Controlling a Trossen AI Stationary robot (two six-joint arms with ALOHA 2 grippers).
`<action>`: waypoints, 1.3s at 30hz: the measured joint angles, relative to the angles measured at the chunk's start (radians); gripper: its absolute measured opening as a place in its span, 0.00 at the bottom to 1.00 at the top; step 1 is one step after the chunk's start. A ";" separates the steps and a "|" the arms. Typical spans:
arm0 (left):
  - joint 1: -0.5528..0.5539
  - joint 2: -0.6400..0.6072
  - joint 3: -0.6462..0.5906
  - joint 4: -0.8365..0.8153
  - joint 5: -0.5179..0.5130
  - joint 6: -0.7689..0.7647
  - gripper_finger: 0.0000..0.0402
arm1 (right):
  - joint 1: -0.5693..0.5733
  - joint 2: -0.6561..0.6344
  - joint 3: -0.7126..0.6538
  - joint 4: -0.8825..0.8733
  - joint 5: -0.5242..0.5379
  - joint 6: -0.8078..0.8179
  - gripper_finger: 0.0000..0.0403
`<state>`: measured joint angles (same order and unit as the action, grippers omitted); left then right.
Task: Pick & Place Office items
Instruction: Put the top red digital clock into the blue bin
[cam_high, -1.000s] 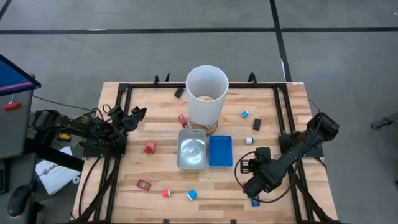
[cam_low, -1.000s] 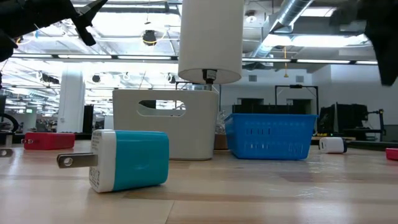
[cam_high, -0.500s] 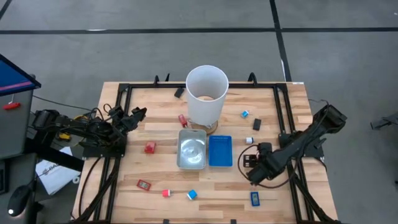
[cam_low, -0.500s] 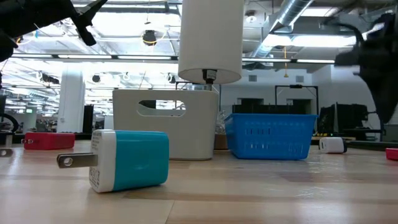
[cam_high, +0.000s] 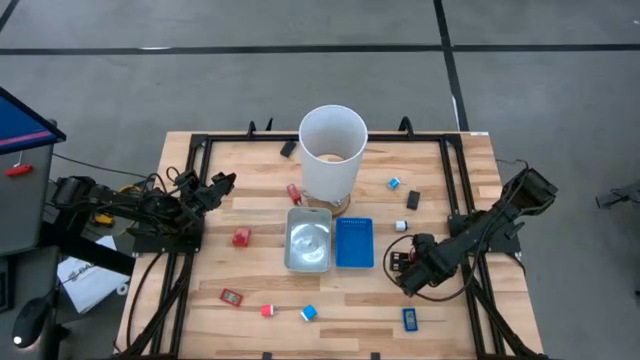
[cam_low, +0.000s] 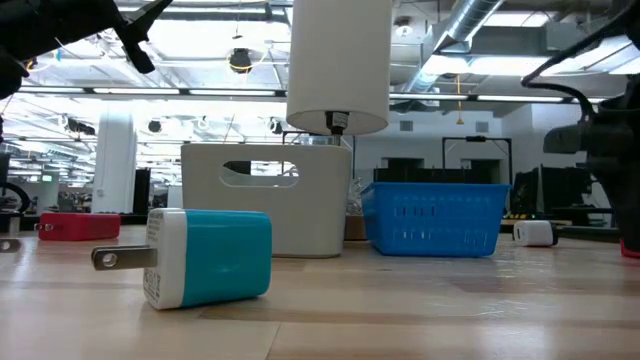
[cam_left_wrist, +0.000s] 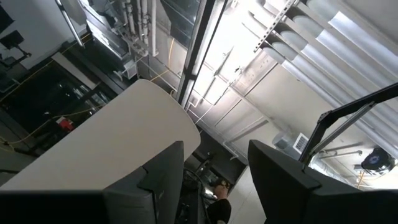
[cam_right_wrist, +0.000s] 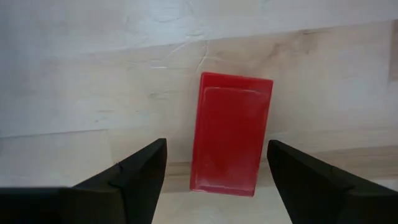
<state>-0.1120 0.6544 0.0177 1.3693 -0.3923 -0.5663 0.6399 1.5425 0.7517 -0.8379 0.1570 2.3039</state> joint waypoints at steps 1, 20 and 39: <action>0.000 0.000 0.000 0.000 0.000 0.000 0.44 | 0.000 0.000 -0.005 0.002 0.000 0.000 0.67; 0.000 0.000 0.000 0.000 0.000 0.000 0.44 | -0.013 -0.003 -0.053 0.053 -0.018 0.008 0.48; 0.000 0.000 0.000 0.000 0.025 0.000 0.44 | 0.013 0.003 0.174 0.120 0.121 -0.063 0.39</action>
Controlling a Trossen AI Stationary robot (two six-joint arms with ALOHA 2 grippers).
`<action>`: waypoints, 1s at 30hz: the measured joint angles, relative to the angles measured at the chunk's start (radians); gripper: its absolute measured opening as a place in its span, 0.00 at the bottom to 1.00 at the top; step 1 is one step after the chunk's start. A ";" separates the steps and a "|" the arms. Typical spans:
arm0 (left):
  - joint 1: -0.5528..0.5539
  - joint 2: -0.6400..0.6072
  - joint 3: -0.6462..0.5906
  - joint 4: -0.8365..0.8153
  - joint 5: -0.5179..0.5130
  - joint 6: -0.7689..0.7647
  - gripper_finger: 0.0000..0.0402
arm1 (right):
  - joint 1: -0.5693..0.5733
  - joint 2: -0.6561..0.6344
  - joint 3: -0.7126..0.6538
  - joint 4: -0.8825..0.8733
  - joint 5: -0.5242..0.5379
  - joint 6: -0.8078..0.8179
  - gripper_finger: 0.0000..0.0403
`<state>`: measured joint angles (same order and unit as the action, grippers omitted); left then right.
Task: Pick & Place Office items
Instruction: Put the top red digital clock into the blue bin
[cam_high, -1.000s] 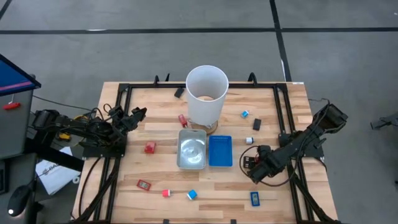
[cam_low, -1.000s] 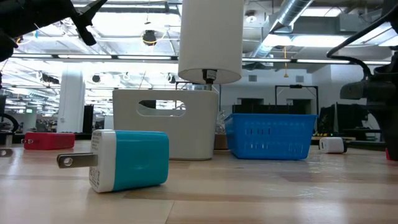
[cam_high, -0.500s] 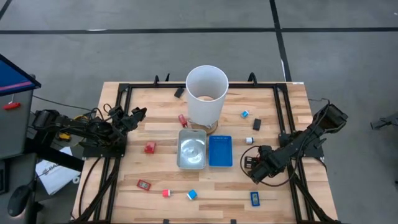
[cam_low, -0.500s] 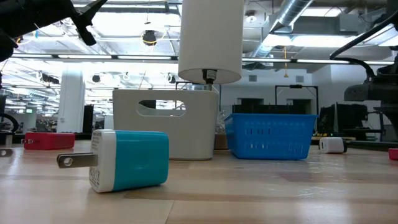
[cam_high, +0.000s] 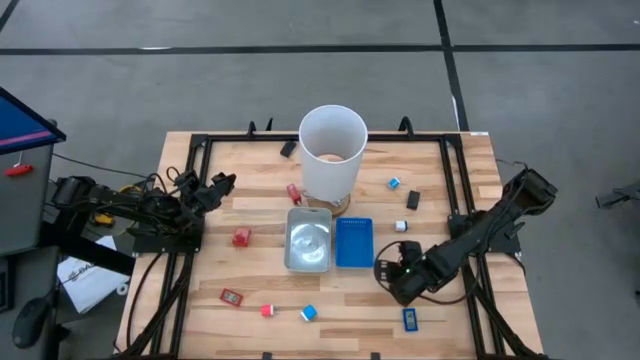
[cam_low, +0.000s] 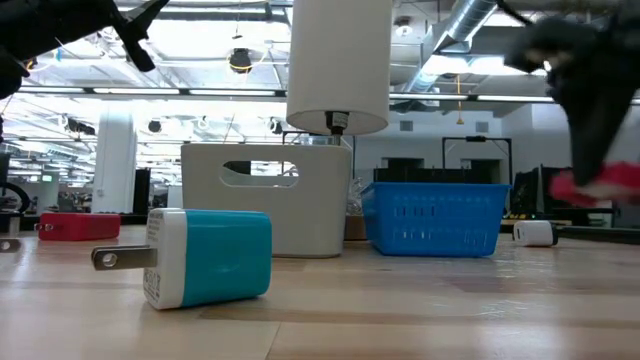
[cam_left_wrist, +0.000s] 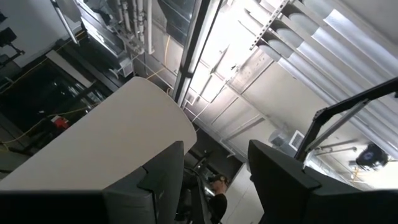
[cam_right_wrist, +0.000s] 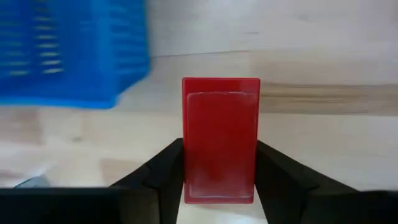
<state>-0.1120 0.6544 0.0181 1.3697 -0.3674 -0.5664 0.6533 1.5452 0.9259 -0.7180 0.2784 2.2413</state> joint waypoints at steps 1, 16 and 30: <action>0.000 0.000 0.000 0.000 0.001 0.000 0.44 | 0.000 0.000 0.022 -0.002 0.016 -0.018 0.37; 0.000 0.000 0.000 -0.001 0.043 0.000 0.44 | -0.184 -0.002 0.218 0.001 -0.007 -0.961 0.40; 0.000 0.000 0.000 -0.003 0.065 0.009 0.44 | -0.414 -0.002 0.218 0.002 -0.227 -1.816 0.46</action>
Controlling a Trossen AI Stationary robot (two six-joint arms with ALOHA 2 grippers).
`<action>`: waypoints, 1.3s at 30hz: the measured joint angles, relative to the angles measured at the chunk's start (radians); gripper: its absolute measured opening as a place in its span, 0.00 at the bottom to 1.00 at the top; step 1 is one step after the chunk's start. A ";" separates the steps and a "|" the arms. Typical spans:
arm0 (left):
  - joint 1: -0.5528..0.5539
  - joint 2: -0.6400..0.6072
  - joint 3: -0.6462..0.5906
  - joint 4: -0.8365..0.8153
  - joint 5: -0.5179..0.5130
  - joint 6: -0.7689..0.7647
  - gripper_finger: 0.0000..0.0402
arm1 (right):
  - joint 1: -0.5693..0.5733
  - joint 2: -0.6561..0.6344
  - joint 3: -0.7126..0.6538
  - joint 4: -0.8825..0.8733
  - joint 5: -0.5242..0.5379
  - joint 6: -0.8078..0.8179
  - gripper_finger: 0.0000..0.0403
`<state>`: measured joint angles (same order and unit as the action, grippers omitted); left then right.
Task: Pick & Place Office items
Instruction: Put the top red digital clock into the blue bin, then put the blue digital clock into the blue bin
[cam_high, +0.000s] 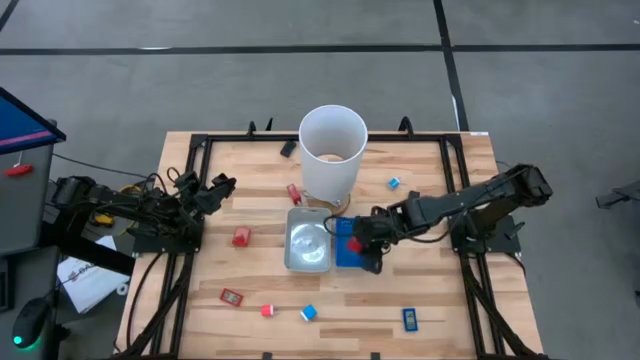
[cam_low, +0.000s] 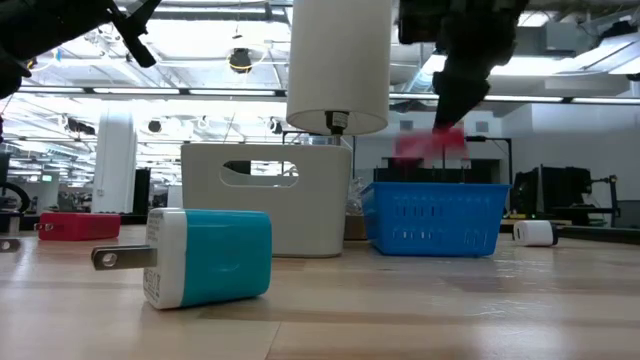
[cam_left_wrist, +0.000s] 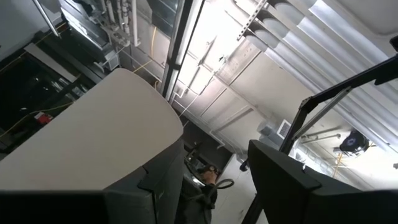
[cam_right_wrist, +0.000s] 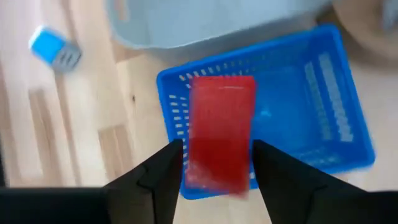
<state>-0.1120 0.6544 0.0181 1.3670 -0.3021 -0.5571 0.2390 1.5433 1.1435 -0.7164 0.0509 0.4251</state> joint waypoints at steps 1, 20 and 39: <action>0.000 0.000 0.000 -0.004 0.001 0.001 0.44 | 0.000 0.000 0.000 0.003 -0.001 -0.046 0.47; 0.000 0.002 0.000 -0.037 0.001 0.010 0.44 | 0.033 -0.021 0.000 -0.067 -0.017 0.240 0.35; 0.000 0.002 0.000 -0.071 -0.001 0.010 0.44 | 0.659 0.085 0.001 -0.088 -0.051 1.835 0.40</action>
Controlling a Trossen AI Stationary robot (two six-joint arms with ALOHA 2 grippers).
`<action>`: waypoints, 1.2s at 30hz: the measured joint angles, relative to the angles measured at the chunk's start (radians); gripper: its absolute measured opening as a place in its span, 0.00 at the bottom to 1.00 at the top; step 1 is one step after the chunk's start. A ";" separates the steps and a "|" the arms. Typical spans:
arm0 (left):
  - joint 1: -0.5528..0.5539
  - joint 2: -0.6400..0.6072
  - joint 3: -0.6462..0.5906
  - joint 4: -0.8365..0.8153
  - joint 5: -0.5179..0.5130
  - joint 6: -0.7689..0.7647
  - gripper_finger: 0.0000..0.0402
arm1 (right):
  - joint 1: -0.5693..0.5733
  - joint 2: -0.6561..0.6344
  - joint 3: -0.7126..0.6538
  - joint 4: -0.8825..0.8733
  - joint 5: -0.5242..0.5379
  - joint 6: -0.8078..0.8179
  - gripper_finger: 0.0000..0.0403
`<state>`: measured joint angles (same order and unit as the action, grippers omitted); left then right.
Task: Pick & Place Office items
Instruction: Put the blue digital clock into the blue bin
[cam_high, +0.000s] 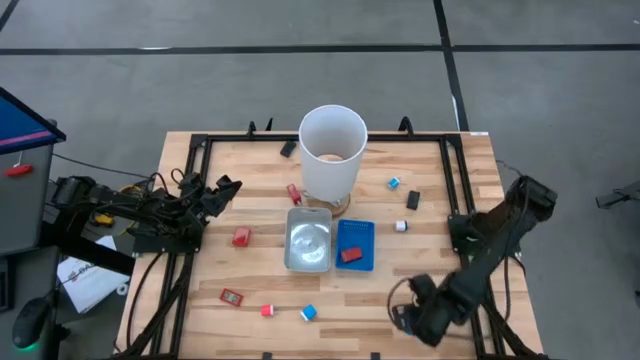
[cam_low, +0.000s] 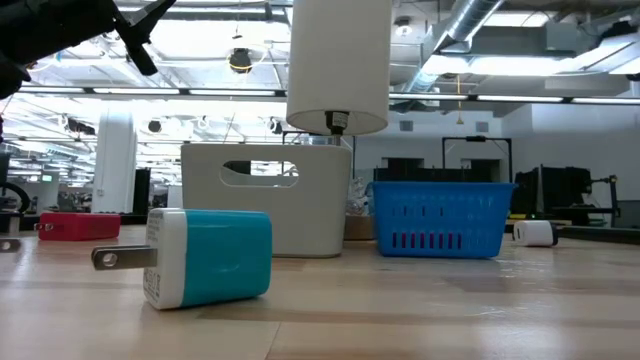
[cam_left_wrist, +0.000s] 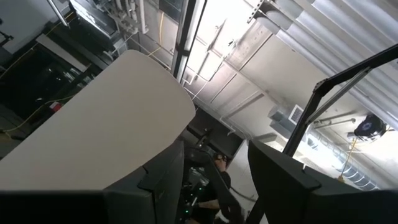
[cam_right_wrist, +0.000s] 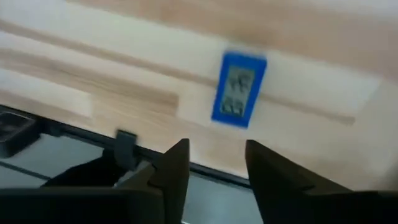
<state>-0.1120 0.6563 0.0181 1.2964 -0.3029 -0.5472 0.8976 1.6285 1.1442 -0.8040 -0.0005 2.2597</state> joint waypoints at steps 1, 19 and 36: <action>0.000 0.000 0.000 0.000 0.000 -0.002 0.44 | 0.006 0.024 0.000 0.034 -0.015 0.013 0.42; 0.000 0.000 0.000 0.005 0.003 -0.040 0.44 | -0.017 0.255 0.131 0.053 -0.082 0.034 0.57; 0.000 -0.001 0.000 0.005 0.000 -0.037 0.44 | -0.022 0.258 0.141 -0.173 0.012 -0.015 0.56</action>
<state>-0.1116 0.6552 0.0181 1.3014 -0.3027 -0.5838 0.8761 1.8866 1.2852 -0.9773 0.0119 2.2446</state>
